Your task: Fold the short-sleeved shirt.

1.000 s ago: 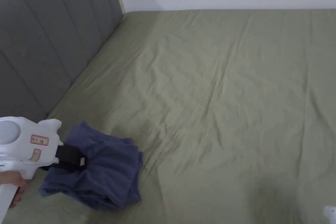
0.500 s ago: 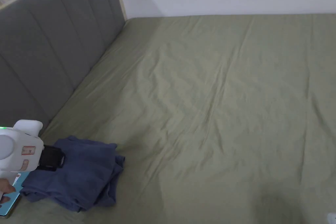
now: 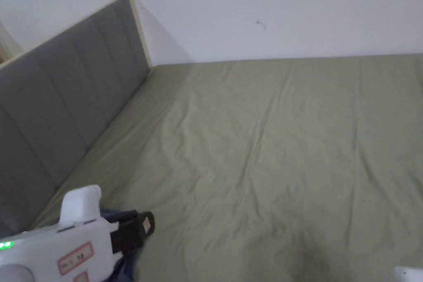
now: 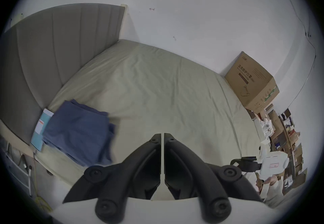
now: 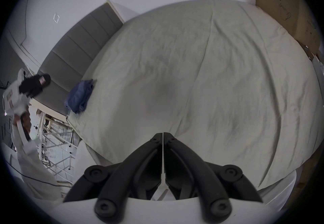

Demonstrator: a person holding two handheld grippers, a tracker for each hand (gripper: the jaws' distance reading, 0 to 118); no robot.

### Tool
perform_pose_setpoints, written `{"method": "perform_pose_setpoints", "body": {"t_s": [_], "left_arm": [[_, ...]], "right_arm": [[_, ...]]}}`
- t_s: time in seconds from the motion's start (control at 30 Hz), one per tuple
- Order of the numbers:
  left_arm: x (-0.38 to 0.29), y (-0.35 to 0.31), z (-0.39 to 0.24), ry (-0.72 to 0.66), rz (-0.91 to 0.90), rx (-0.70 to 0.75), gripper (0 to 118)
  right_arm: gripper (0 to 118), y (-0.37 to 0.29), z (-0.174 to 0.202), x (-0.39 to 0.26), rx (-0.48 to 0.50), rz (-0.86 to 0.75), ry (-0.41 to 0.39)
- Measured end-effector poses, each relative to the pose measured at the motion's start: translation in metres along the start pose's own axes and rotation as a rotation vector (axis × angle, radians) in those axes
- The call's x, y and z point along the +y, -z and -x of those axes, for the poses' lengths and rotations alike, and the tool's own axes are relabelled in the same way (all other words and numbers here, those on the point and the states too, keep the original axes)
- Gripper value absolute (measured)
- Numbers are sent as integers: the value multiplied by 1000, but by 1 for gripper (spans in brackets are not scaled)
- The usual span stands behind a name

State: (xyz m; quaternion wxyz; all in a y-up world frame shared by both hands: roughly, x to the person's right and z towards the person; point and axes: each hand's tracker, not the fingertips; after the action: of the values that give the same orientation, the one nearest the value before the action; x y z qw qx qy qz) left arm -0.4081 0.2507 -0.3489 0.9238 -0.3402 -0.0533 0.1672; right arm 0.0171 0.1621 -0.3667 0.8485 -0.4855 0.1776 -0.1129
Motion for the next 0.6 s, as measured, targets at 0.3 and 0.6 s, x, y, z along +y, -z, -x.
{"method": "perform_pose_setpoints", "body": {"t_s": [0.3,0.6], "left_arm": [[-26,-5,-96,93,-217,71,0],[-8,-36,-181,311,-501,232,1]], "right_arm": [[1,-61,13,18,-35,-245,-63],[25,-134,59,38,-277,-695,-210]]}}
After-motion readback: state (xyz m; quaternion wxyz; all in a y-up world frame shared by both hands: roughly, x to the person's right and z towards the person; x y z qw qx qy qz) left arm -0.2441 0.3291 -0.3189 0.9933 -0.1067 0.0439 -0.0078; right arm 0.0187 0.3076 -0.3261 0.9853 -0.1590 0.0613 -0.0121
